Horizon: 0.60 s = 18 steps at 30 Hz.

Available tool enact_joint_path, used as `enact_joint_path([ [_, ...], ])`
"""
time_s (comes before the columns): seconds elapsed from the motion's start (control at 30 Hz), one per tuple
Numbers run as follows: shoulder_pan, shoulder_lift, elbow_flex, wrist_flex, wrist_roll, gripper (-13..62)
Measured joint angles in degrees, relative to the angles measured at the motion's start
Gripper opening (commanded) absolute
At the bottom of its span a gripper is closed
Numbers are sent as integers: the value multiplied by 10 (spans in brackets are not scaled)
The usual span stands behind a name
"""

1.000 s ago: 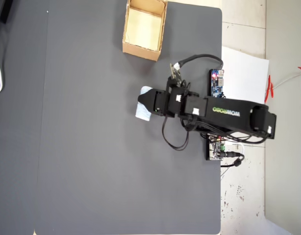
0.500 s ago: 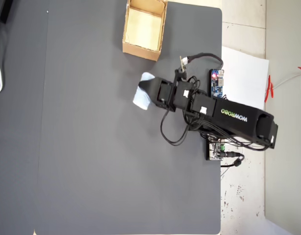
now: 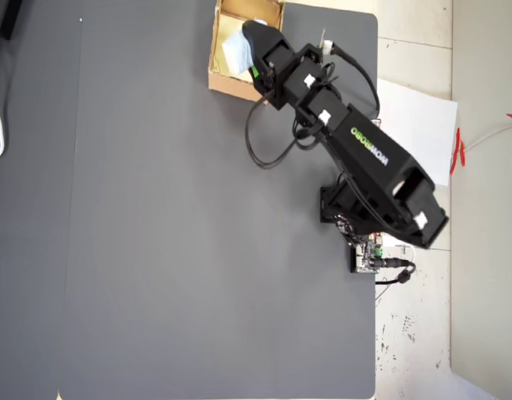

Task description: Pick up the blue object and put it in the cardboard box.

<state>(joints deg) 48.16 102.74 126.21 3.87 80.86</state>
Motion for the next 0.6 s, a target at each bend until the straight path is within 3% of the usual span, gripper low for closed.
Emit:
enact_joint_path([
  [0.07, 5, -2, -1, 0, 0, 276],
  [0.6, -73, 76, 68, -33, 18, 334],
])
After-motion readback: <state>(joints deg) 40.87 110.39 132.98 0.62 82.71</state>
